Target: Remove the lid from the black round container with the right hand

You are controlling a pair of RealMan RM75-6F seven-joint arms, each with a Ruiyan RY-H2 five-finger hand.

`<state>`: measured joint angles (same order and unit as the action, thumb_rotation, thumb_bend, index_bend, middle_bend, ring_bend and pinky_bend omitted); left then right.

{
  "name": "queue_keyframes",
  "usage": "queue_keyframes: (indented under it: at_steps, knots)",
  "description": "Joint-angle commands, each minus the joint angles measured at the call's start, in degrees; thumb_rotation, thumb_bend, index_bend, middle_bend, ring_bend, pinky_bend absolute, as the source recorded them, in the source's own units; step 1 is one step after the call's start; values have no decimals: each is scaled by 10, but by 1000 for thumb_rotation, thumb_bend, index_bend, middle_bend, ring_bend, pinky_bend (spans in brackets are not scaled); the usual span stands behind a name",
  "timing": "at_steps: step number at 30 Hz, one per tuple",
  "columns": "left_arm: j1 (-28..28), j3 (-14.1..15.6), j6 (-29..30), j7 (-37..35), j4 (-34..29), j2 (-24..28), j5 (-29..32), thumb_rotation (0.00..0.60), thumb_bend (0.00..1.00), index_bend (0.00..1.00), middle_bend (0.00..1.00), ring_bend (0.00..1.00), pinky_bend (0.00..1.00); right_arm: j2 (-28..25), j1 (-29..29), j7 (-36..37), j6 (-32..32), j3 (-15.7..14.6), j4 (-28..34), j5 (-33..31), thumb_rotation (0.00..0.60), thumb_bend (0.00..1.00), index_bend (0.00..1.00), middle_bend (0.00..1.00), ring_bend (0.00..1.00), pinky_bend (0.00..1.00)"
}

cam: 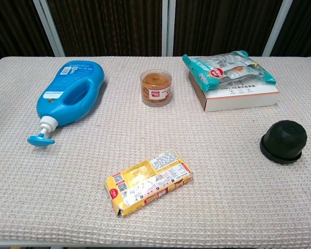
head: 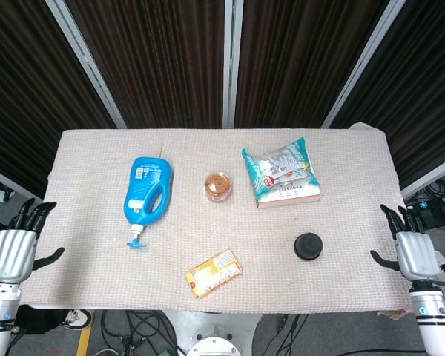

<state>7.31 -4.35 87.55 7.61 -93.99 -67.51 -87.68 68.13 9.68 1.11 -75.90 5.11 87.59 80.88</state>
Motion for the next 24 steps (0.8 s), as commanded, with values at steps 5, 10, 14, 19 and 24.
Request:
queue_keyframes:
  at_steps: [5,10,14,19,24]
  knots:
    - [-2,6,-1,-20,25,-15,-2,600,133,138,154,62,313,24,26,11,56,-13,-4,0,600,101,15,139,0,0]
    - [-3,7,0,-28,38,-19,0,600,133,138,154,62,313,52,50,1,94,-14,-23,-5,600,101,15,139,0,0]
    - [-5,6,2,-35,43,-20,2,600,133,138,154,62,313,72,65,-20,118,-15,-32,-13,600,101,15,138,0,0]
    - [-6,9,2,-40,46,-15,-1,600,133,138,154,62,313,90,80,-40,144,-14,-45,-28,600,101,15,128,0,0]
    - [-7,8,3,-45,48,-13,0,600,134,138,154,62,313,105,94,-41,161,-13,-51,-34,600,101,16,124,0,0]
